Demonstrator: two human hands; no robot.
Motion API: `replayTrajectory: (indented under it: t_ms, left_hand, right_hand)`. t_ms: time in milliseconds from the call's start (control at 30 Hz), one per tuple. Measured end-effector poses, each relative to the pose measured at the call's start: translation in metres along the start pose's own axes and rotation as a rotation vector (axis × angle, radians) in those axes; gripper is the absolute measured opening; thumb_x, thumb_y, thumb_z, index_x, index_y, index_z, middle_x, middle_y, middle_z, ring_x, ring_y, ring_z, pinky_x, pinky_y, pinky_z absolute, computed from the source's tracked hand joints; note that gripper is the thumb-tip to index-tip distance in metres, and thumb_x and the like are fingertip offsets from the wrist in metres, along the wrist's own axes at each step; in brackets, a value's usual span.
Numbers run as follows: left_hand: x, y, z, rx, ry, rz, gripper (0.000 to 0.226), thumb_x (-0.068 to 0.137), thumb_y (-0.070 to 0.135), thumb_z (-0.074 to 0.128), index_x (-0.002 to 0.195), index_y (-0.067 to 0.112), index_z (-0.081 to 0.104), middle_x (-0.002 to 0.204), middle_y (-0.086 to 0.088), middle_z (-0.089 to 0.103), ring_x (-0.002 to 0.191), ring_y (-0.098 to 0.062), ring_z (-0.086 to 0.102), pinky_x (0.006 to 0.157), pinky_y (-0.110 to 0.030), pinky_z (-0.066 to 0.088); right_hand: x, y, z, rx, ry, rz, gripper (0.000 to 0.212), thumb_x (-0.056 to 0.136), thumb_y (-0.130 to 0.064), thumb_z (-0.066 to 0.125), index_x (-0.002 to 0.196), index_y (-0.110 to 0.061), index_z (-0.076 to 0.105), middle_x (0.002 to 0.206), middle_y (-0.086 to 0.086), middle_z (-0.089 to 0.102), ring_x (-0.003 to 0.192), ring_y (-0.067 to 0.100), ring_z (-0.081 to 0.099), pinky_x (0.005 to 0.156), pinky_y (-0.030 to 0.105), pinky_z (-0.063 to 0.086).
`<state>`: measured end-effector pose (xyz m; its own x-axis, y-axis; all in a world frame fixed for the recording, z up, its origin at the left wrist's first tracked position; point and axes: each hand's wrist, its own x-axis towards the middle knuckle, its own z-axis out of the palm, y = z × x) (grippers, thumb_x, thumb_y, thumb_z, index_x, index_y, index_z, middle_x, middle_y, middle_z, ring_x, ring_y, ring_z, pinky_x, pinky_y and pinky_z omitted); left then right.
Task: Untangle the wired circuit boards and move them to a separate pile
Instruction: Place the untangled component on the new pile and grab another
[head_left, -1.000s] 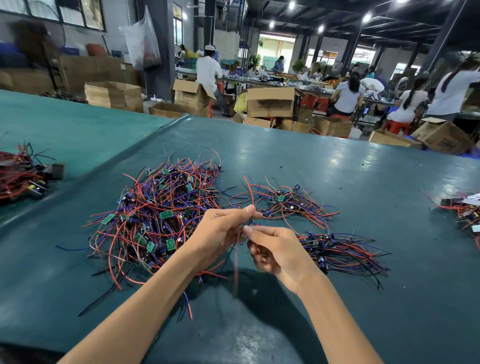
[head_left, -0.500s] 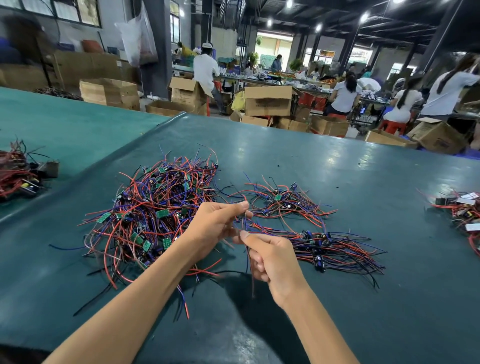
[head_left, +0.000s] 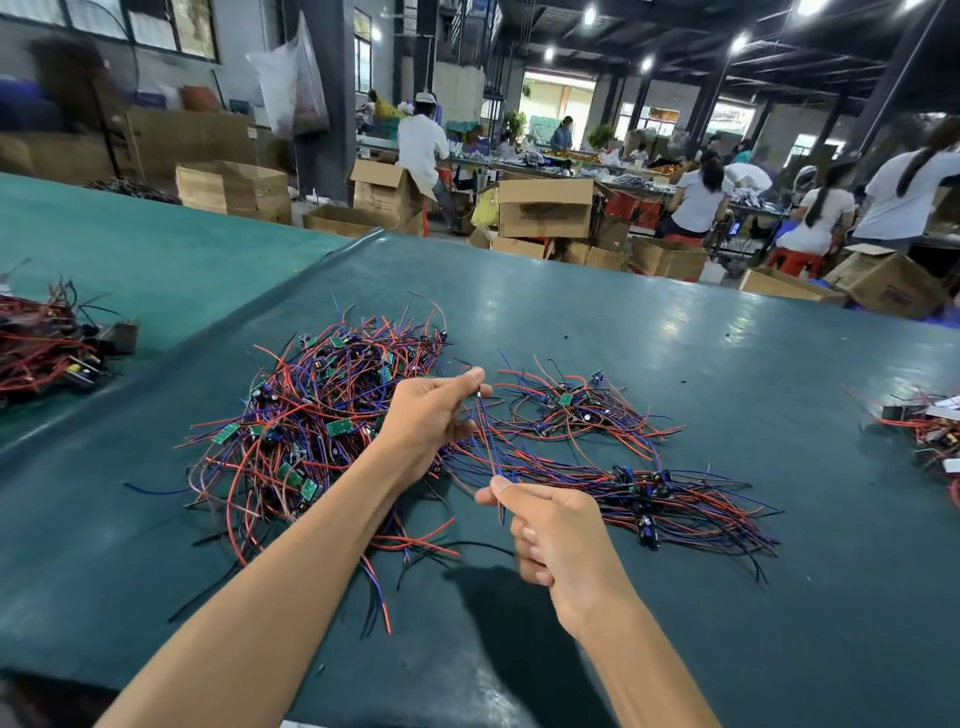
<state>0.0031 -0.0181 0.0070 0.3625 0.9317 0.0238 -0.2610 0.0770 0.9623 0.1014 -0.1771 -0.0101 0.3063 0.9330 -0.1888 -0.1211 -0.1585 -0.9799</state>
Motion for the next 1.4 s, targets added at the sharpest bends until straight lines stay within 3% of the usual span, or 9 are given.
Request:
replayTrajectory:
  t_ms: [167,300,400,567,767,900,1100,1267,1400]
  left_hand:
    - [0.001,-0.001,-0.002,0.007,-0.031,-0.021,0.035,0.097,0.030,0.067,0.101,-0.004,0.075,0.052,0.006,0.022,0.046,-0.009,0.026,0.052,-0.024,0.049]
    - [-0.004,-0.006,-0.005,0.005,-0.132,-0.105,0.037,0.095,0.034,0.068,0.103,-0.001,0.076,0.065,0.001,0.035,0.058,-0.010,0.036,0.056,-0.024,0.051]
    - [-0.008,-0.010,-0.010,-0.122,-0.240,-0.167,0.035,0.087,0.033,0.073,0.104,0.003,0.077,0.069,0.002,0.050,0.061,-0.008,0.049,0.062,-0.025,0.054]
    - [-0.015,-0.019,-0.012,-0.386,-0.279,-0.222,0.018,0.081,0.025,0.078,0.092,0.011,0.079,0.087,-0.006,0.064,0.070,-0.012,0.064,0.061,-0.025,0.056]
    - [-0.025,-0.031,-0.015,-0.584,-0.366,-0.247,0.029,0.089,0.021,0.067,0.114,0.009,0.076,0.107,-0.005,0.072,0.085,-0.011,0.069,0.067,-0.027,0.056]
    - [-0.028,-0.031,-0.015,-0.600,-0.396,-0.236,0.039,0.080,0.022,0.076,0.116,0.009,0.075,0.112,-0.005,0.072,0.088,-0.012,0.069,0.067,-0.028,0.056]
    - [-0.032,-0.032,-0.016,-0.600,-0.444,-0.201,0.030,0.087,0.019,0.071,0.115,0.011,0.075,0.112,-0.003,0.072,0.089,-0.012,0.069,0.074,-0.029,0.058]
    - [-0.034,-0.028,-0.014,-0.569,-0.397,-0.222,0.047,0.059,0.035,0.097,0.095,0.012,0.079,0.100,0.000,0.068,0.083,-0.012,0.068,0.070,-0.027,0.055]
    - [-0.036,-0.026,-0.011,-0.652,-0.333,-0.264,0.063,0.045,0.036,0.103,0.086,0.007,0.063,0.072,-0.001,0.057,0.069,-0.016,0.060,0.058,-0.027,0.052]
  right_hand:
    - [-0.003,0.002,-0.004,-0.040,-0.028,0.005,0.025,0.092,-0.033,0.069,0.085,-0.012,0.080,0.055,-0.005,0.027,0.047,0.011,0.017,0.044,0.021,0.013]
    - [-0.009,0.001,-0.010,-0.199,-0.133,0.072,0.044,0.087,-0.055,0.069,0.083,-0.013,0.080,0.052,-0.002,0.045,0.042,0.011,0.026,0.040,0.018,0.016]
    - [-0.002,-0.001,-0.019,-0.178,0.108,-0.009,0.067,0.079,-0.072,0.064,0.069,-0.007,0.078,0.047,0.003,0.048,0.035,0.012,0.030,0.039,0.015,0.017]
    - [0.029,0.003,-0.034,0.163,0.580,-0.374,0.064,0.092,-0.059,0.059,0.057,-0.007,0.072,0.042,-0.001,0.027,0.038,0.016,0.022,0.046,0.023,0.018]
    - [0.038,0.027,-0.034,-0.220,0.709,-0.650,0.057,0.098,-0.059,0.046,0.059,-0.026,0.072,0.039,-0.007,0.039,0.039,0.008,0.032,0.046,0.023,0.028]
    - [0.035,0.035,-0.033,-0.310,0.650,-0.761,0.054,0.100,-0.054,0.045,0.061,-0.027,0.072,0.044,-0.010,0.051,0.039,0.006,0.036,0.047,0.016,0.030]
    - [0.033,0.031,-0.034,0.003,0.493,-0.544,0.067,0.102,-0.053,0.040,0.064,-0.011,0.075,0.045,-0.002,0.032,0.044,0.012,0.029,0.044,0.021,0.025]
    - [0.039,0.031,-0.039,0.115,0.397,-0.368,0.070,0.102,-0.052,0.041,0.066,-0.002,0.074,0.044,0.002,0.030,0.036,0.012,0.022,0.040,0.016,0.019]
    - [0.042,0.035,-0.036,-0.104,0.432,-0.411,0.063,0.092,-0.064,0.045,0.066,-0.016,0.078,0.045,0.002,0.028,0.042,0.016,0.026,0.047,0.024,0.023]
